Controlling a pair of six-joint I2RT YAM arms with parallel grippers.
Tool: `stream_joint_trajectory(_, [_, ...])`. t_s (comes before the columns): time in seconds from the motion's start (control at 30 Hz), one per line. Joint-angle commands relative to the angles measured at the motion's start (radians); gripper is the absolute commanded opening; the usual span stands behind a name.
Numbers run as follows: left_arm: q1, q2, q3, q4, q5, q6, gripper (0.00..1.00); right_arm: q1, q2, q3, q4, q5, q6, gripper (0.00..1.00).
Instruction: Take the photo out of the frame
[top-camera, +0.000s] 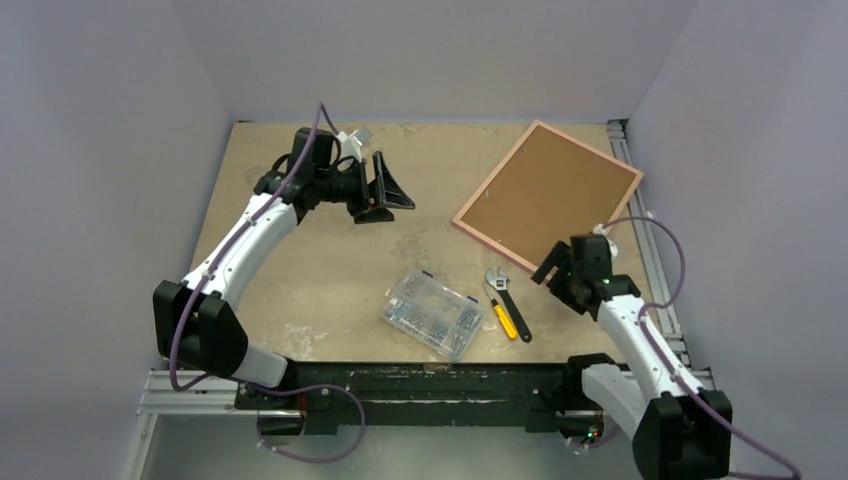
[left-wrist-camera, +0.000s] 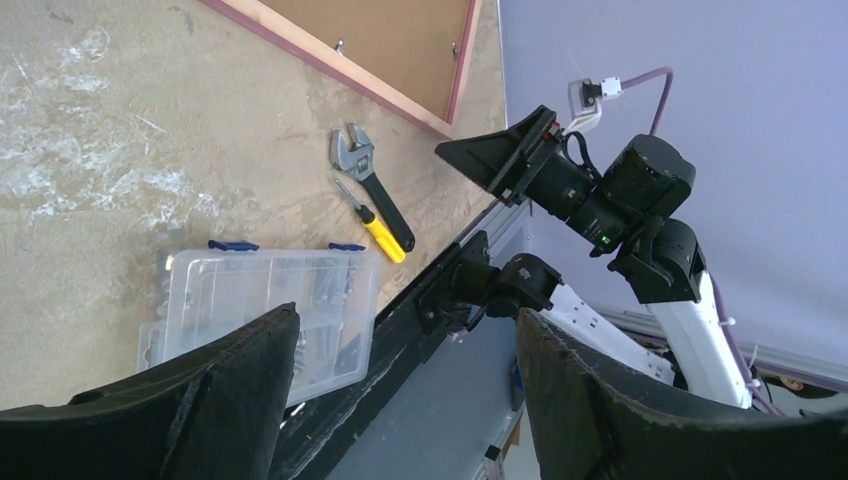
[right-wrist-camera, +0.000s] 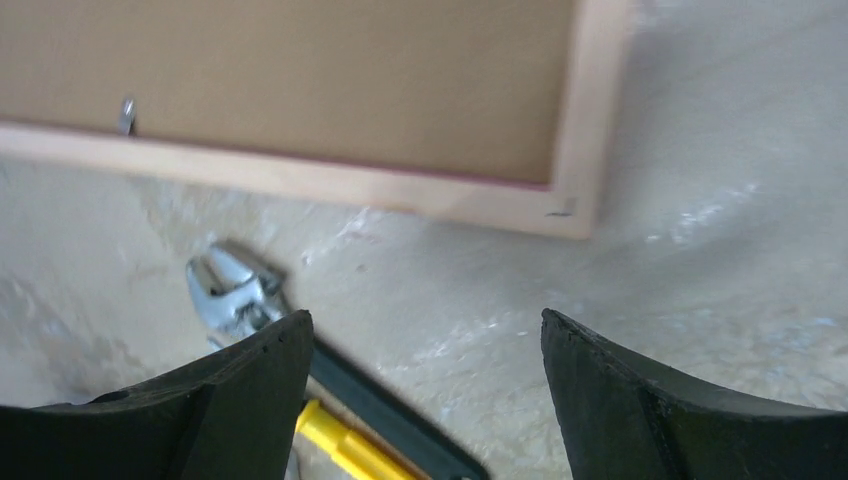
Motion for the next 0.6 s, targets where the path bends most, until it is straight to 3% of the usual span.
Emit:
stream_joint_trajectory(0.0, [0.003,-0.017,-0.016,0.057,0.034,-0.009,0.77,0.208,0.122,0.119,-0.013,0.018,-0.114,0.8])
stream_joint_trajectory(0.23, [-0.005,0.014,-0.02,0.066,0.045,-0.005,0.77,0.484,0.199,0.112,0.009,0.075,-0.039,0.69])
stream_joint_trajectory(0.4, [-0.009,0.023,-0.022,0.073,0.048,-0.006,0.77,0.569,0.154,0.116,-0.091,0.1,-0.024,0.6])
stream_joint_trajectory(0.57, [-0.01,0.037,-0.024,0.082,0.067,-0.014,0.77,0.591,0.148,0.075,-0.084,0.003,-0.035,0.51])
